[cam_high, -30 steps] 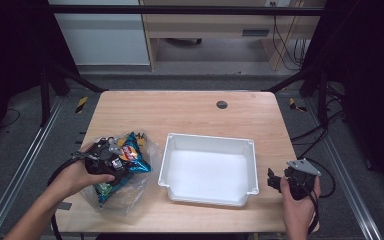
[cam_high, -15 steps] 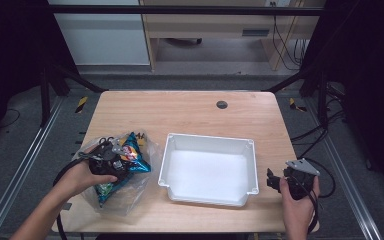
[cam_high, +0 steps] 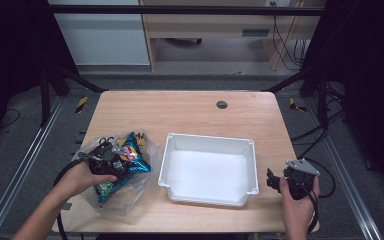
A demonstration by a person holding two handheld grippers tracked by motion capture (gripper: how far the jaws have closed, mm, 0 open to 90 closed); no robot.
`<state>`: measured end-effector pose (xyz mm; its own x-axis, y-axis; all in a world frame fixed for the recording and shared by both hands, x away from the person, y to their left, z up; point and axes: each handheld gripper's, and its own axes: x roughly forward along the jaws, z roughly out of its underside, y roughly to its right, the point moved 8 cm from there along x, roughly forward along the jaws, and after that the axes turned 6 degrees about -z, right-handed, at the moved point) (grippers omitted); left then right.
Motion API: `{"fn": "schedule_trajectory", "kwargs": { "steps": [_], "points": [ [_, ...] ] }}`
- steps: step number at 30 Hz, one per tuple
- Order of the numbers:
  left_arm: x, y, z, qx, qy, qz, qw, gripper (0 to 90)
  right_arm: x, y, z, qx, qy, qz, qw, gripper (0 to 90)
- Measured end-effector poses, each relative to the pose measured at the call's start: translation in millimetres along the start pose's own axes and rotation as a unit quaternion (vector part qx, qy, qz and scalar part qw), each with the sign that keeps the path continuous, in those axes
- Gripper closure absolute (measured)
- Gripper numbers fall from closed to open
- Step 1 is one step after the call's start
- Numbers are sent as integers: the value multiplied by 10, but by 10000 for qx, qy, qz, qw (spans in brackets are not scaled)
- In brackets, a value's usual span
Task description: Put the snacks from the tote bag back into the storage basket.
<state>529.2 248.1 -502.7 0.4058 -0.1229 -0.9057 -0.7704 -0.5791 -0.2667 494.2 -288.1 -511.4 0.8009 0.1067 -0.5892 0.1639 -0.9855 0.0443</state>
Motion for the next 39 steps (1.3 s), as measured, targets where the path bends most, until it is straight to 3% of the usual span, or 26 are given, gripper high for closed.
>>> {"fn": "schedule_trajectory", "kwargs": {
  "steps": [27,28,33,39],
  "points": [
    [-49,-32,-6,-20,30,-60,10000,364,4,6,2,21,12,7,10000,56],
    [-64,-38,-10,-85,21,-71,9999,390,3,4,2,32,11,-2,10000,56],
    [-159,-27,-33,-26,70,-88,9999,433,5,6,1,30,13,5,10000,56],
    [-337,17,-88,130,216,-158,9996,450,3,6,-2,56,27,0,10000,56]
  ]
}}
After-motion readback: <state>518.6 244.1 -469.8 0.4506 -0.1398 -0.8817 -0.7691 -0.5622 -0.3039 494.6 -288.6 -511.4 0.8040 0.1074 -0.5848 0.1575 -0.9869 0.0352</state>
